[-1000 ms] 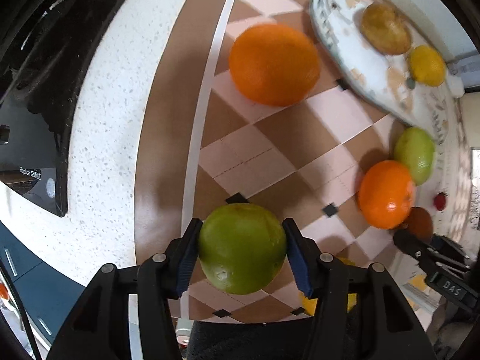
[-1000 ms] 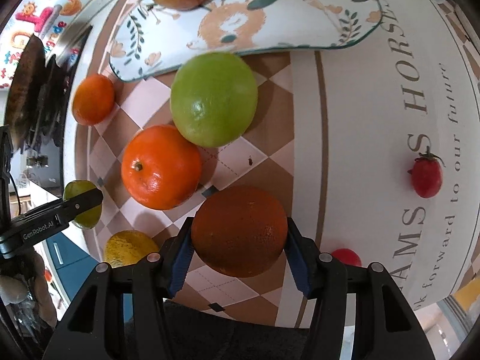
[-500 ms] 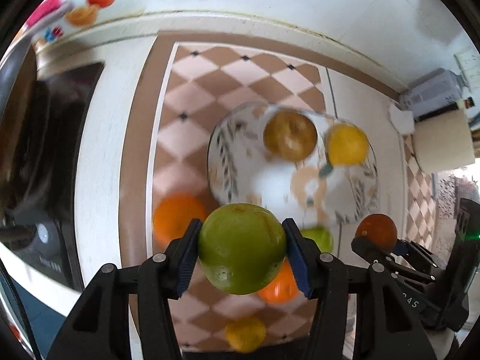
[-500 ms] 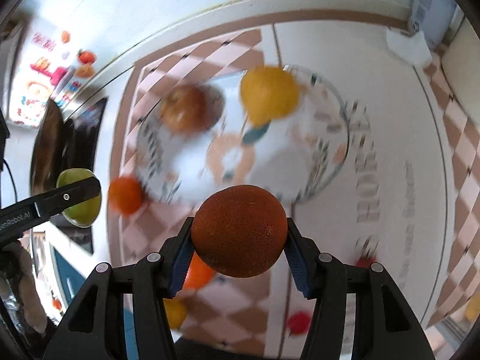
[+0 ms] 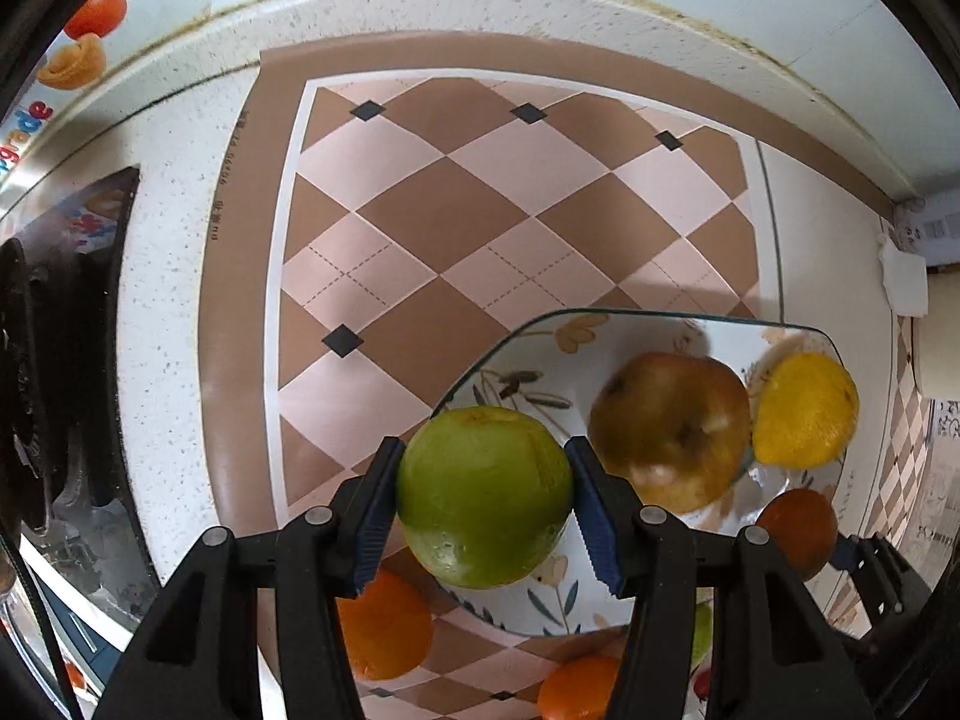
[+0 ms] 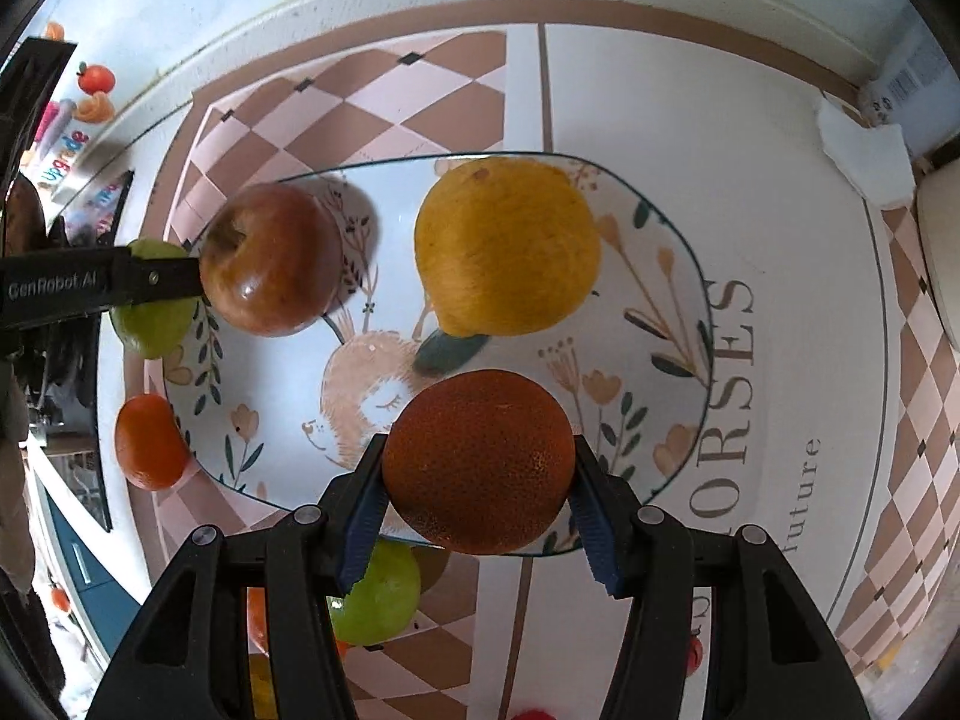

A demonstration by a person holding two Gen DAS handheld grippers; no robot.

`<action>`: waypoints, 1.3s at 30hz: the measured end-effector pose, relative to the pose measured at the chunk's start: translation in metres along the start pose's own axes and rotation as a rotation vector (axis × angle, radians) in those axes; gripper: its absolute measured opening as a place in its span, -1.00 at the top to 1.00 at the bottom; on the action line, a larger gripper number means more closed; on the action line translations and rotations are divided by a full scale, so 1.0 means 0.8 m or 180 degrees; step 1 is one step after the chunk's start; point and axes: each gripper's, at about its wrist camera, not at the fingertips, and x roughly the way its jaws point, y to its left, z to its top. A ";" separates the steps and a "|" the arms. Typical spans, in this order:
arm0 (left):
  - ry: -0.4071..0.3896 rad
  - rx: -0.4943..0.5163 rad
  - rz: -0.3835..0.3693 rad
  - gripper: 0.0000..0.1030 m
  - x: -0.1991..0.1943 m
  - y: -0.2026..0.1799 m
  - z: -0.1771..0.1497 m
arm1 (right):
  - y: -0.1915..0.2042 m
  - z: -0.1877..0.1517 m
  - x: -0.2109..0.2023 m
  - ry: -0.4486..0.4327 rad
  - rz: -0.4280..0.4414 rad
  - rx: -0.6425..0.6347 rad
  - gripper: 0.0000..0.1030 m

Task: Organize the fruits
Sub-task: 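Place the green apple on the plate with the left tool while the right tool places the dark red fruit, then grasp the large orange with the left tool while the right tool grasps the green apple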

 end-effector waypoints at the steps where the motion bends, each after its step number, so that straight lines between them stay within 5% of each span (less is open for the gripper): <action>1: 0.0012 -0.0035 -0.0031 0.00 0.003 0.003 0.001 | 0.001 0.002 0.003 0.0025 0.0001 0.0004 -0.15; 8: -0.0011 -0.0276 -0.0174 -0.02 0.006 0.022 -0.002 | 0.009 0.000 0.014 0.0091 0.0051 0.0027 -0.16; 10: -0.0055 -0.0248 -0.0204 -0.18 0.001 0.022 -0.006 | 0.013 -0.002 0.017 0.0126 0.0014 0.0011 -0.18; 13: -0.0098 -0.0211 -0.0128 -0.54 -0.005 0.025 -0.010 | 0.015 -0.004 0.015 0.0098 0.0026 0.0053 -0.60; 14: -0.0122 -0.0209 -0.0094 -0.61 -0.007 0.028 -0.010 | 0.016 -0.003 0.014 0.0088 0.0023 0.0064 -0.61; 22: -0.0407 -0.0169 0.0090 -0.63 -0.061 0.027 -0.037 | -0.001 -0.020 -0.016 -0.0051 -0.0042 0.0250 -0.76; 39: -0.0953 0.0017 0.0120 -0.63 -0.147 -0.005 -0.183 | 0.016 -0.124 -0.134 -0.0580 -0.0220 0.0195 -0.83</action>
